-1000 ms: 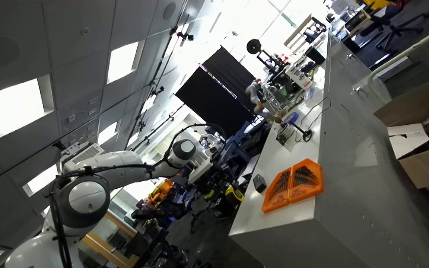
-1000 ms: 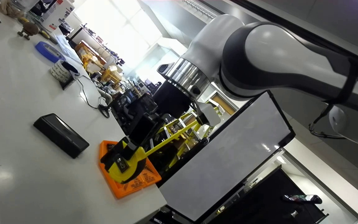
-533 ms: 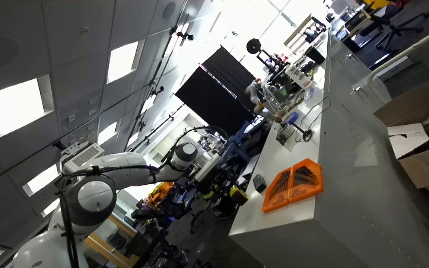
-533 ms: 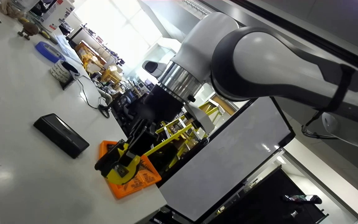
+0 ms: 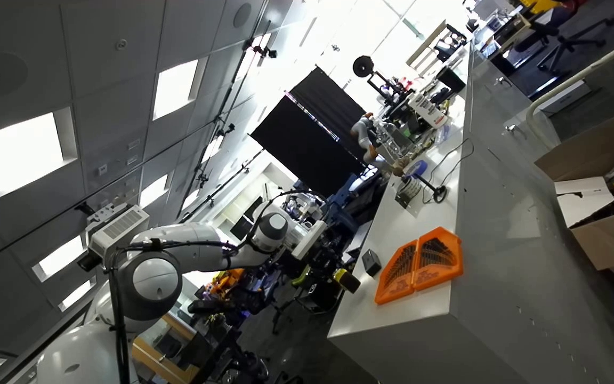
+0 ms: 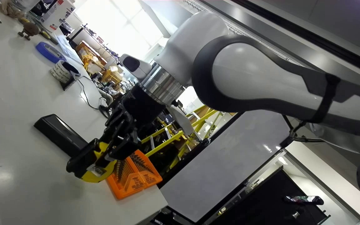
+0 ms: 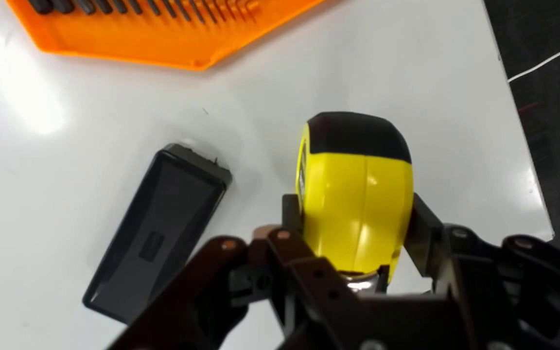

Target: Point the yellow and black object to the left

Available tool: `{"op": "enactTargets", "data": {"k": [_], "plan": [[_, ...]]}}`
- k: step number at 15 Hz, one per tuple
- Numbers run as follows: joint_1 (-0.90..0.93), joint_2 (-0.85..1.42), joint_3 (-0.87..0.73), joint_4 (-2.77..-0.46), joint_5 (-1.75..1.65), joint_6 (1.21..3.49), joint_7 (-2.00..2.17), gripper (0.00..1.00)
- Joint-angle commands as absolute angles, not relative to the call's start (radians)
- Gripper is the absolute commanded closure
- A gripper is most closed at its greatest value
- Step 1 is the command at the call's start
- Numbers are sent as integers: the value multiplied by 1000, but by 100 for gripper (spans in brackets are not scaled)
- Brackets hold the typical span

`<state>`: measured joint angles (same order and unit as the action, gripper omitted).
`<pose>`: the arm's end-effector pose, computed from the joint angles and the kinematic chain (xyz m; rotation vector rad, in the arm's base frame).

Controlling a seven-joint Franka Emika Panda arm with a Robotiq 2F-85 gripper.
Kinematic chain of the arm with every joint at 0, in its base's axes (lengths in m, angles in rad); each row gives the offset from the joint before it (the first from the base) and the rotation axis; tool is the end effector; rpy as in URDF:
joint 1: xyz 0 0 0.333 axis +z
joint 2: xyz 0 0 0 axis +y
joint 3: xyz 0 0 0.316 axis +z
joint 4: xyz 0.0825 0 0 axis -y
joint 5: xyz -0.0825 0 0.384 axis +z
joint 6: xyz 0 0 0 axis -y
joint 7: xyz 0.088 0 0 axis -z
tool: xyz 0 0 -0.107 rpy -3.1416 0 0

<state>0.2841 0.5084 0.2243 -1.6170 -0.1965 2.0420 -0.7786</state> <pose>0.6035 0.3029 0.3298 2.4014 1.9393 -0.1169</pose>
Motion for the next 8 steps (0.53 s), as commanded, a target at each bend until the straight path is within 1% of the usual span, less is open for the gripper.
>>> {"op": "enactTargets", "data": {"k": [1, 7, 8], "plan": [[263, 534, 244, -1597, -202, 2073, -829, 72], [273, 564, 242, -1586, -206, 2060, -821, 72], [274, 563, 243, -1583, -205, 2058, -819, 22]]}}
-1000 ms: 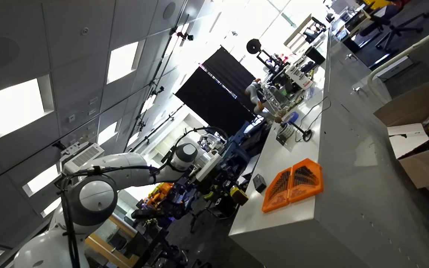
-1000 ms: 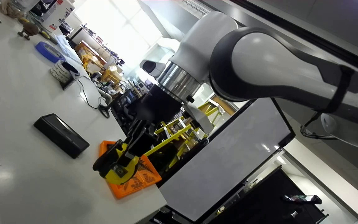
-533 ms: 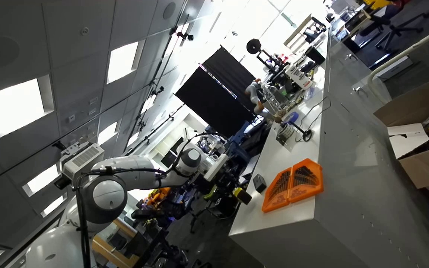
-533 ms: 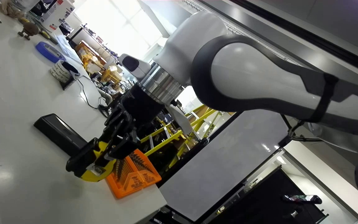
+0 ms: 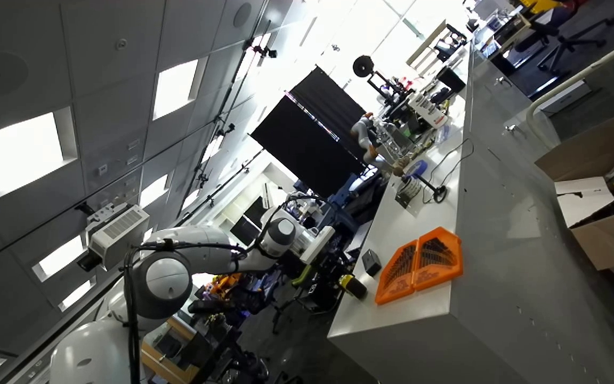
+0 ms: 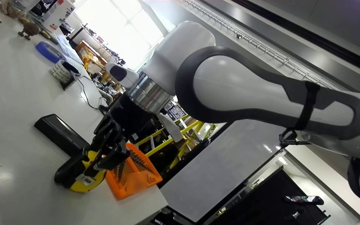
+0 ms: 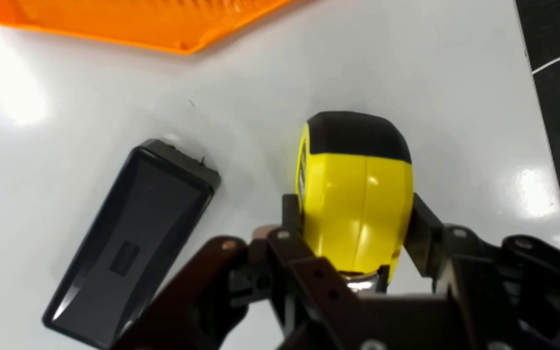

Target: Point the yellow and black object to the left

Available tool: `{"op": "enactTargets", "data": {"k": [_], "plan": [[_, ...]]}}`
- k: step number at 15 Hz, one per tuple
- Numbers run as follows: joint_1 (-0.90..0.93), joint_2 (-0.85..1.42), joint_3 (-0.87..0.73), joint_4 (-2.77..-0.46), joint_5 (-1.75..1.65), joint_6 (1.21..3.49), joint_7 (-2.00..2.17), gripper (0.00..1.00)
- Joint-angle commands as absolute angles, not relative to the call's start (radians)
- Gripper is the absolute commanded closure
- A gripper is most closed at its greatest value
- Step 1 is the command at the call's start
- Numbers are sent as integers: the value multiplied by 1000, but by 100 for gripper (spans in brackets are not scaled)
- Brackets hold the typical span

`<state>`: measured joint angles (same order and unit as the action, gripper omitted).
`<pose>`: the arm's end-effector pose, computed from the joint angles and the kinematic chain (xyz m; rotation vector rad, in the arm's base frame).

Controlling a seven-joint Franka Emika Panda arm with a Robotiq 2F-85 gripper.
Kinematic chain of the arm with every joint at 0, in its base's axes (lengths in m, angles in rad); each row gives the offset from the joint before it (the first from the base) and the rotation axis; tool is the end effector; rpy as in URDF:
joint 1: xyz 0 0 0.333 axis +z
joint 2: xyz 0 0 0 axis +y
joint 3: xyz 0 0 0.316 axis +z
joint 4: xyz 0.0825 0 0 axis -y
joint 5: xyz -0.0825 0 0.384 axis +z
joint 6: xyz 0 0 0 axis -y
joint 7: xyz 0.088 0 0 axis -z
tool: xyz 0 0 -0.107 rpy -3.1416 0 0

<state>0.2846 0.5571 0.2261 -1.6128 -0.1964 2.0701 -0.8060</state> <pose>0.6057 0.3061 0.3016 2.3833 1.9872 -0.1377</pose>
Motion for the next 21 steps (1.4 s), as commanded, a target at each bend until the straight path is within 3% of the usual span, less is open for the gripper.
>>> {"op": "enactTargets", "data": {"k": [1, 4, 5, 21], "plan": [[278, 560, 241, -1585, -208, 2058, -809, 21], [286, 541, 240, -1590, -215, 2060, -789, 1], [289, 531, 241, -1591, -213, 2055, -778, 0], [281, 437, 267, -1581, -180, 1958, -539, 0]]}}
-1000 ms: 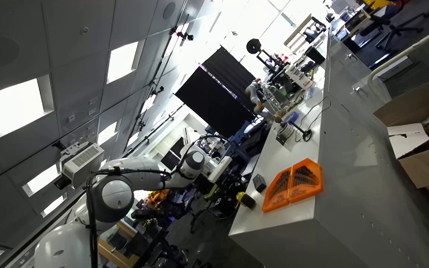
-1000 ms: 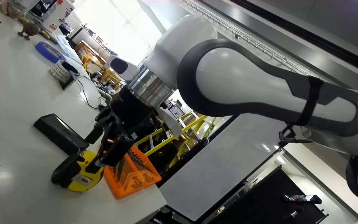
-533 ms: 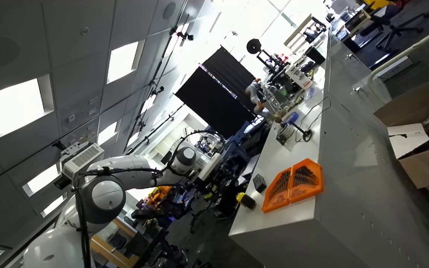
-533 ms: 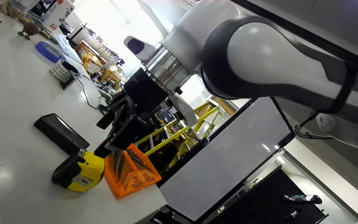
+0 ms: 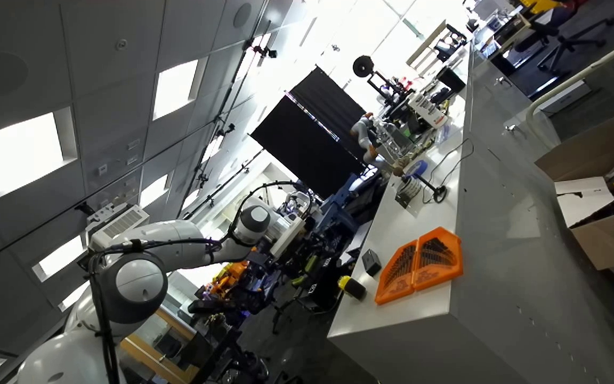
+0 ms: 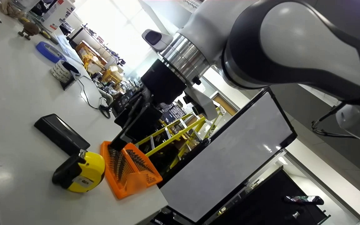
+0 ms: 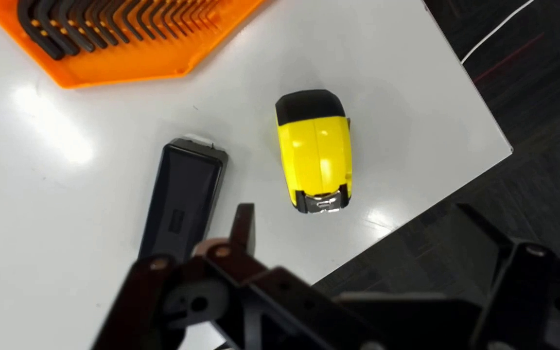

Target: Point the yellow and black object to the left

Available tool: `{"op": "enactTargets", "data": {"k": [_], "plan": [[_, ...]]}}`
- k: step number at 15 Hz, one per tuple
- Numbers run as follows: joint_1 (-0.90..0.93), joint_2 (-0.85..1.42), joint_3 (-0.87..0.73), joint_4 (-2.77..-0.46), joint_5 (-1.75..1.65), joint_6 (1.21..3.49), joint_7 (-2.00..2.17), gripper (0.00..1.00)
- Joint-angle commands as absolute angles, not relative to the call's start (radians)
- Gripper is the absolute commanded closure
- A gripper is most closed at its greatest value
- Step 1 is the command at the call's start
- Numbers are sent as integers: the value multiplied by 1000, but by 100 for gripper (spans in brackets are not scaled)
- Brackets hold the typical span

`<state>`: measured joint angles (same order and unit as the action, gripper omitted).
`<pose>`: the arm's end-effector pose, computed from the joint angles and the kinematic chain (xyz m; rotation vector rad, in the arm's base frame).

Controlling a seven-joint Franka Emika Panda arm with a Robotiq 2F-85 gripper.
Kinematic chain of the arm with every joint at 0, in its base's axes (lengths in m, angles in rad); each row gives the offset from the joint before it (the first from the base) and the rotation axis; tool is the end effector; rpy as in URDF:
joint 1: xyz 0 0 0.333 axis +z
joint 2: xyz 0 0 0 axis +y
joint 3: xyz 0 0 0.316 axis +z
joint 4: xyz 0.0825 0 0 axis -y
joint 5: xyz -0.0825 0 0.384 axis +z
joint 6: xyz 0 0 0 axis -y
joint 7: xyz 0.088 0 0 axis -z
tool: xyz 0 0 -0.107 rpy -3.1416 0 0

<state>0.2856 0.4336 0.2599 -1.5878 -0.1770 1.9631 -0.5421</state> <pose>0.5899 0.3194 0.3882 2.6009 1.6637 -0.0646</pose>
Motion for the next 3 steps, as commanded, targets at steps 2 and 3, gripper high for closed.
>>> {"op": "enactTargets", "data": {"k": [2, 3], "plan": [[282, 436, 268, -1582, -180, 1956, -539, 0], [281, 436, 268, -1582, -180, 1956, -539, 0]]}}
